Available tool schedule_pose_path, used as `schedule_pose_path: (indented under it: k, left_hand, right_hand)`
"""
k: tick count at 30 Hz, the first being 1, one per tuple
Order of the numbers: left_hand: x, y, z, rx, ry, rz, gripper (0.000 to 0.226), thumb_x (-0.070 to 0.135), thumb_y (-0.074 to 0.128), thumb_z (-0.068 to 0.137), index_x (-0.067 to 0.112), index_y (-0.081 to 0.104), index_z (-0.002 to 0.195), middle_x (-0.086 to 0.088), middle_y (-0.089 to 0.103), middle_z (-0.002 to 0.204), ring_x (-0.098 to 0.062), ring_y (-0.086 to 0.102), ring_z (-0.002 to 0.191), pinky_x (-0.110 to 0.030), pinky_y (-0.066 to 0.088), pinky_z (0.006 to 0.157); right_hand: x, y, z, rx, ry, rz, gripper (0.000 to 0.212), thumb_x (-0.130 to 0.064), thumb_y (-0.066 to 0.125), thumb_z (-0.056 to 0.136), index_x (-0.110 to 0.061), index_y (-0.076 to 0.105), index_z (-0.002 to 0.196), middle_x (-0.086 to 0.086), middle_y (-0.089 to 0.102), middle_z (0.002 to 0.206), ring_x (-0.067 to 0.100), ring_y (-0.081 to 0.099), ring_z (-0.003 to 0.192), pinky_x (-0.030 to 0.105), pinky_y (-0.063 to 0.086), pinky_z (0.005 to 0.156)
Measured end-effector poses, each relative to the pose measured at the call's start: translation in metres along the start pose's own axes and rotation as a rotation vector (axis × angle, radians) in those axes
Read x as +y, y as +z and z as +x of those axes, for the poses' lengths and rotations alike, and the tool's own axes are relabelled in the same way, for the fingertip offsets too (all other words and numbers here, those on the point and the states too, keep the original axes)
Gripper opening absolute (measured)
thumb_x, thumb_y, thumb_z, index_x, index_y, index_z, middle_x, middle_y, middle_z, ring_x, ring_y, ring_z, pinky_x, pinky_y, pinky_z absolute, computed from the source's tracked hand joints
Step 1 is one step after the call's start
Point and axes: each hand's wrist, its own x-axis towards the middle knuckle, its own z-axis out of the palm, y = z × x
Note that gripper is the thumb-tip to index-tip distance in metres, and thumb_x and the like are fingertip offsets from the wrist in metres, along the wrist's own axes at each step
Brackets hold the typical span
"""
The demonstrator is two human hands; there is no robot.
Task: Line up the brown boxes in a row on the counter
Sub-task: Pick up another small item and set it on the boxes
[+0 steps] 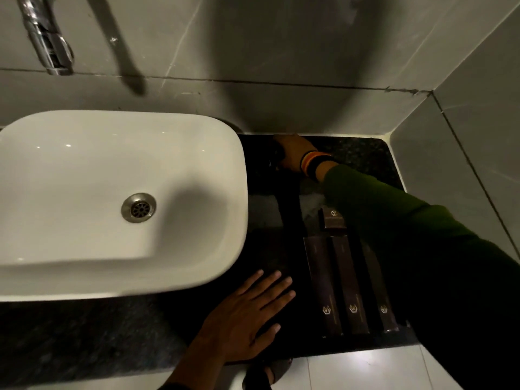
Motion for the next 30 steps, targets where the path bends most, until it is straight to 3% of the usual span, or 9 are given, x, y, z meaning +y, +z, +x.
schedule_pose_path:
  k: [7,13,20,30]
  left_hand:
    - [-0.001,0.006,0.000,0.006,0.000,-0.006,0.073,0.046,0.050,0.108,0.024,0.024,0.173,0.003,0.013,0.183,-0.018,0.002,0.169,-0.047,0.007,0.134]
    - [0.000,0.004,-0.001,0.002,-0.007,-0.024,0.070,0.046,0.048,0.109,0.023,0.027,0.172,0.002,0.014,0.182,-0.019,0.004,0.169,-0.050,0.011,0.133]
    - [0.000,0.001,0.001,-0.031,-0.016,-0.031,0.068,0.046,0.044,0.111,0.025,0.025,0.173,0.004,0.009,0.183,-0.017,-0.001,0.169,-0.050,0.009,0.135]
    - [-0.002,0.008,0.002,-0.023,-0.010,0.011,0.068,0.048,0.042,0.111,0.027,0.024,0.173,0.005,0.010,0.183,-0.017,-0.002,0.169,-0.047,0.004,0.134]
  right_hand:
    - [0.014,0.011,-0.086,-0.132,-0.019,-0.020,0.067,-0.024,0.086,0.069,-0.018,0.060,0.130,0.007,0.061,0.133,0.028,0.057,0.123,0.040,0.048,0.102]
    - [0.017,0.023,-0.121,-0.100,-0.001,-0.031,0.068,-0.030,0.086,0.066,-0.020,0.061,0.129,0.007,0.062,0.130,0.028,0.059,0.120,0.039,0.049,0.101]
    - [0.021,0.033,-0.140,-0.077,-0.023,-0.137,0.060,-0.038,0.085,0.064,-0.020,0.062,0.116,0.006,0.065,0.120,0.030,0.062,0.114,0.041,0.049,0.093]
    - [0.028,0.040,-0.145,-0.060,-0.052,-0.208,0.057,-0.047,0.081,0.062,-0.023,0.061,0.109,0.002,0.067,0.112,0.030,0.062,0.109,0.039,0.042,0.094]
